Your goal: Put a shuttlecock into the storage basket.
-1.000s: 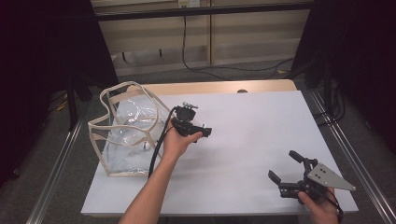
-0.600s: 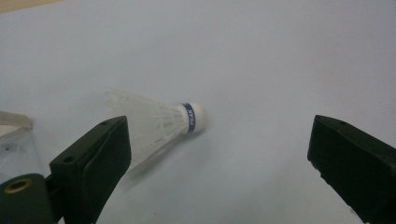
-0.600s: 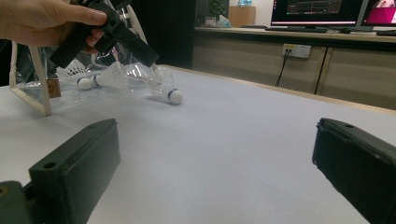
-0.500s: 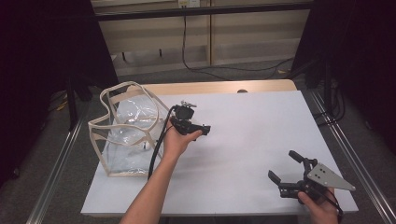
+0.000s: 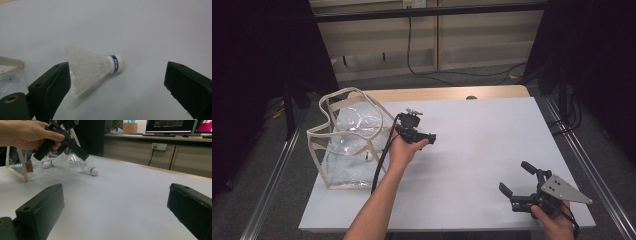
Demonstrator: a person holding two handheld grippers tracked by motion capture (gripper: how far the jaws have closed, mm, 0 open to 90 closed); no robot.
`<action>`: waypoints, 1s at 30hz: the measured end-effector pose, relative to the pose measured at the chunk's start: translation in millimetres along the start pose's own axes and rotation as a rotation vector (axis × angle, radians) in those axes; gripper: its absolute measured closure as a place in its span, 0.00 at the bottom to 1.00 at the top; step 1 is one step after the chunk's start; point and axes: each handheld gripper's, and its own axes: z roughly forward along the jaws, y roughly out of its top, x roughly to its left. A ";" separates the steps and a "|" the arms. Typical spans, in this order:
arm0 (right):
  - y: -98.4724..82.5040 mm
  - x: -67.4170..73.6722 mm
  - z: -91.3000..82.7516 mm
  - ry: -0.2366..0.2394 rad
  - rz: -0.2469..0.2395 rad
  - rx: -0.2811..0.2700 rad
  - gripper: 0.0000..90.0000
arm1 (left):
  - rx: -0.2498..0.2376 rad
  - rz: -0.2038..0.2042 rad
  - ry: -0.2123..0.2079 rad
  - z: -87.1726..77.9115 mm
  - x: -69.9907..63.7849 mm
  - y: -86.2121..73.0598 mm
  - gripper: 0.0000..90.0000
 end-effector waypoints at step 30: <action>-0.2 -0.7 -0.7 0.000 0.002 -0.001 0.01 | 0.011 0.009 -0.129 12.9 -3.3 -3.0 0.51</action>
